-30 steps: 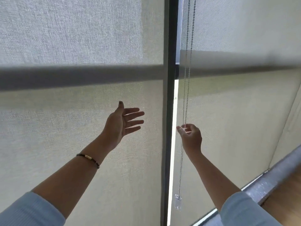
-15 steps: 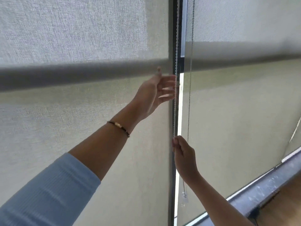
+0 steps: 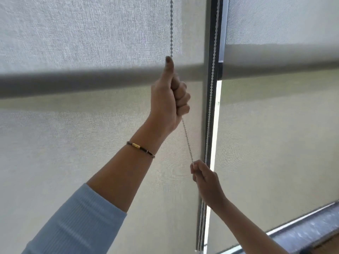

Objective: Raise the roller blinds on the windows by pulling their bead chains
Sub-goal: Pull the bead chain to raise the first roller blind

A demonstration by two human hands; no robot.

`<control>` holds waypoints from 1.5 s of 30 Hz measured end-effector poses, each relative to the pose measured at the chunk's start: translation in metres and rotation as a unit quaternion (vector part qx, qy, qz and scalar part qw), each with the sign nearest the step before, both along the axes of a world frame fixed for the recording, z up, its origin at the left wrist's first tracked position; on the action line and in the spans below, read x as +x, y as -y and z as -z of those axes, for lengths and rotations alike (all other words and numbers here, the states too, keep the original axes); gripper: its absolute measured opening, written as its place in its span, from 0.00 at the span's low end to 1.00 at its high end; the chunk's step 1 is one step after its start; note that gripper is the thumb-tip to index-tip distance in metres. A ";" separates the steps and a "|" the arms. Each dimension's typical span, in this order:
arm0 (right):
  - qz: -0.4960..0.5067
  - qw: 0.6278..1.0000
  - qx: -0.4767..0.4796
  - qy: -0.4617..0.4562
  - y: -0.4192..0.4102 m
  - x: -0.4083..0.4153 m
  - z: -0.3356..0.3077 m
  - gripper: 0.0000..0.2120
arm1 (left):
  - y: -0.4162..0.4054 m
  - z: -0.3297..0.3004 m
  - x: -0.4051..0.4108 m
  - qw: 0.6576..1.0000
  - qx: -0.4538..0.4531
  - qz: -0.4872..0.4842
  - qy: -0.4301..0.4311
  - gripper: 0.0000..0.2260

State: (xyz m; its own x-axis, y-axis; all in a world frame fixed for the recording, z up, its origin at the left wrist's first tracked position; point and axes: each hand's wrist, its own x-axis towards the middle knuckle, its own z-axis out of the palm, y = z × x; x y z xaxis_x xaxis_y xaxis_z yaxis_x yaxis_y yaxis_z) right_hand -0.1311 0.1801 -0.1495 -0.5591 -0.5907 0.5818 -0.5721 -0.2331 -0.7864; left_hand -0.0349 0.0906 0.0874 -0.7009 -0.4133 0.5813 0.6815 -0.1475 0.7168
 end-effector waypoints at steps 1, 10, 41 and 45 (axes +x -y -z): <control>-0.008 1.000 0.010 0.016 -0.001 -0.005 0.003 0.16 | 0.004 0.007 0.004 1.000 0.005 -0.011 0.002 0.24; -0.005 0.998 0.028 0.047 0.005 -0.018 -0.048 0.17 | 0.020 0.085 0.029 0.995 0.018 -0.085 0.059 0.25; -0.157 0.945 -0.249 0.145 0.033 0.019 -0.242 0.17 | 0.000 0.251 0.018 0.919 -0.060 -0.148 0.360 0.29; -0.101 0.960 -0.228 0.126 0.040 0.020 -0.208 0.15 | 0.015 0.193 0.005 0.913 -0.090 -0.211 0.337 0.26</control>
State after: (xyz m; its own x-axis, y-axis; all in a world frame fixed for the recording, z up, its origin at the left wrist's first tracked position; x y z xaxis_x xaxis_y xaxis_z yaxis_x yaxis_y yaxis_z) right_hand -0.1111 0.1405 0.0590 -0.6171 -0.4181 0.6666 -0.2845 -0.6713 -0.6844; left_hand -0.0304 0.0754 -0.1054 -0.7253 -0.6694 0.1609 0.0453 0.1869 0.9813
